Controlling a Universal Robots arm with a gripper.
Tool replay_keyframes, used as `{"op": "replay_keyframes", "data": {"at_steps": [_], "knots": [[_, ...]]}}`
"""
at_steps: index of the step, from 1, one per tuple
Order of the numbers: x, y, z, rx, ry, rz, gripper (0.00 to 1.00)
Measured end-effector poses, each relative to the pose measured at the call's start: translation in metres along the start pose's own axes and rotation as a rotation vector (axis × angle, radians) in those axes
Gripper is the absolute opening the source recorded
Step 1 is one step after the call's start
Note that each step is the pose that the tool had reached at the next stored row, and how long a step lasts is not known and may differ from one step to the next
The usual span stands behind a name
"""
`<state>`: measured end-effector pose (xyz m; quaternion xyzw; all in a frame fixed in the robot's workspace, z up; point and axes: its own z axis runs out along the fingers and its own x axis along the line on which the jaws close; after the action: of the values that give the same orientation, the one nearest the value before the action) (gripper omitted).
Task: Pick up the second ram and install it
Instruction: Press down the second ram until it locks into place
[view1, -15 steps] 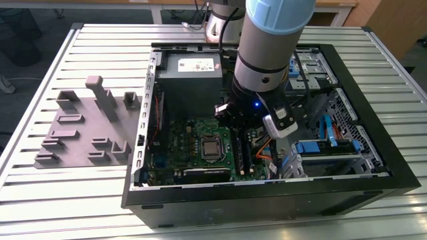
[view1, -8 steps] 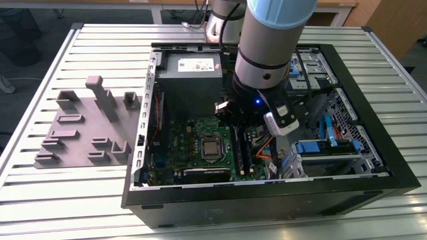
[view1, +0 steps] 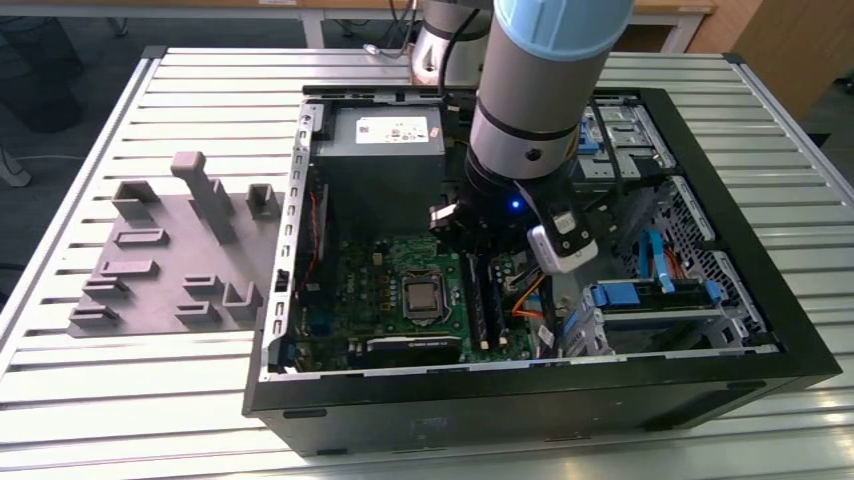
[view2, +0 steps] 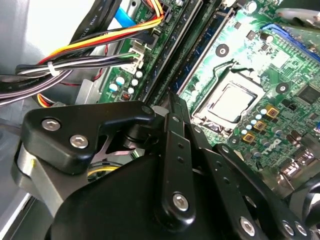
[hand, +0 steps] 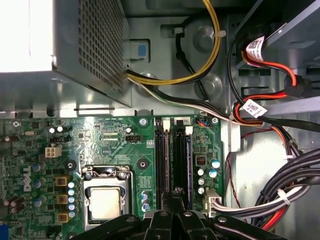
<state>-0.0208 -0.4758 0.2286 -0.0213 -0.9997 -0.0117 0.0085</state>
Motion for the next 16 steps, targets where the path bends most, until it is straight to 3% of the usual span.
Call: {"op": "replay_keyframes", "data": {"at_steps": [4,16], "knots": [[-0.0002,-0.0002,0.0062,-0.0001,0.0,0.0,0.11],[-0.0003,-0.0005,0.0139,0.0014,0.0003,0.0,0.11]]}}
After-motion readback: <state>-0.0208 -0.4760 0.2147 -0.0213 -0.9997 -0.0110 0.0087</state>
